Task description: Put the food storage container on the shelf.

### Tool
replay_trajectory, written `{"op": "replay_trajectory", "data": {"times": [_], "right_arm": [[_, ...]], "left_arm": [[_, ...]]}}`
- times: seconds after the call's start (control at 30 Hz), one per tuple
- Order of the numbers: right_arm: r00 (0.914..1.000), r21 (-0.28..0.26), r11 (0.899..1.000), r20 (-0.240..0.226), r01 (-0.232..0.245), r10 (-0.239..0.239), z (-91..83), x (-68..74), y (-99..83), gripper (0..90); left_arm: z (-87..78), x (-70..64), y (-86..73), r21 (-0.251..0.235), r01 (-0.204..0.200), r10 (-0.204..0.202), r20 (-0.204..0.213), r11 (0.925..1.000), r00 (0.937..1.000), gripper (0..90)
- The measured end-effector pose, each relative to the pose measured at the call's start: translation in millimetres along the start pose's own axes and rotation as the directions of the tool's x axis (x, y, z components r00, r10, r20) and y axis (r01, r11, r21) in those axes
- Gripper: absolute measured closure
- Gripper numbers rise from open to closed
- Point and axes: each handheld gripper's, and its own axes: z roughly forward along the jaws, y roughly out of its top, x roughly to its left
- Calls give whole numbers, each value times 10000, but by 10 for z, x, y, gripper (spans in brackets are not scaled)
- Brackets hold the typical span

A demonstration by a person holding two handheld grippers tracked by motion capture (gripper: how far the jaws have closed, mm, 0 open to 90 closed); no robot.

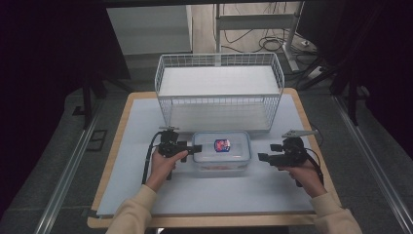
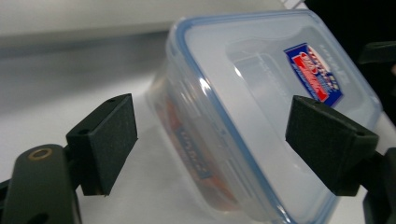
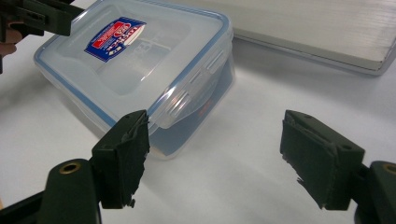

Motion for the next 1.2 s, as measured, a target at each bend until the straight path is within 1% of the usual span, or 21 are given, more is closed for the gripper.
{"op": "replay_trajectory", "data": {"times": [0.07,0.13,0.2,0.23,0.3,0.33,0.47,0.53,0.57,0.63,0.77,0.83,0.93,1.0,1.07,1.13,1.2], "right_arm": [[10000,14,10000,15,9,-9,3,5,0,237],[10000,32,10000,38,31,-31,3,8,0,237],[10000,34,10000,37,31,-31,4,8,1,237],[10000,31,10000,56,23,-23,6,7,1,237],[10000,53,10000,59,20,-21,7,4,1,237],[10000,60,10000,58,17,-18,8,4,0,237],[10000,76,10000,49,16,-17,14,8,3,237],[10000,113,9999,52,-4,4,23,15,8,237],[10000,120,9999,-35,-17,17,42,22,20,237],[10000,115,9999,-69,-55,56,49,28,28,237],[9987,86,9997,-439,-247,250,99,56,106,232],[9972,115,9993,-647,-366,373,155,63,166,222],[9928,230,9975,-983,-664,684,247,59,222,214],[9904,403,9960,-1099,-796,836,333,46,268,204],[9861,443,9932,-1223,-1080,1127,419,27,307,196],[9835,762,9899,-1277,-1193,1283,519,12,320,182],[9759,860,9852,-1488,-1482,1598,590,-19,319,180]], "left_arm": [[11,5,-5,98,147,-149,192,9998,9997,167],[30,21,-11,254,308,-322,535,9992,9980,169],[54,38,-24,461,443,-484,920,9980,9946,174],[70,42,-30,516,527,-583,1130,9973,9919,179],[88,40,-37,628,642,-724,1395,9960,9876,193],[92,40,-39,669,610,-705,1509,9959,9860,205],[75,53,-43,619,712,-802,1571,9955,9843,234],[59,74,-48,576,819,-905,1676,9950,9817,271],[55,88,-50,589,869,-959,1741,9945,9800,285],[53,100,-53,557,937,-1023,1813,9940,9781,291],[53,99,-52,546,938,-1022,1810,9941,9781,294],[52,101,-53,559,908,-996,1820,9943,9782,294],[52,98,-53,543,927,-1010,1806,9942,9784,294],[52,98,-53,538,922,-1005,1804,9943,9784,294],[50,96,-53,543,909,-992,1785,9944,9789,294],[52,97,-54,527,917,-998,1803,9944,9785,294],[52,98,-54,527,908,-989,1800,9945,9787,294]]}}
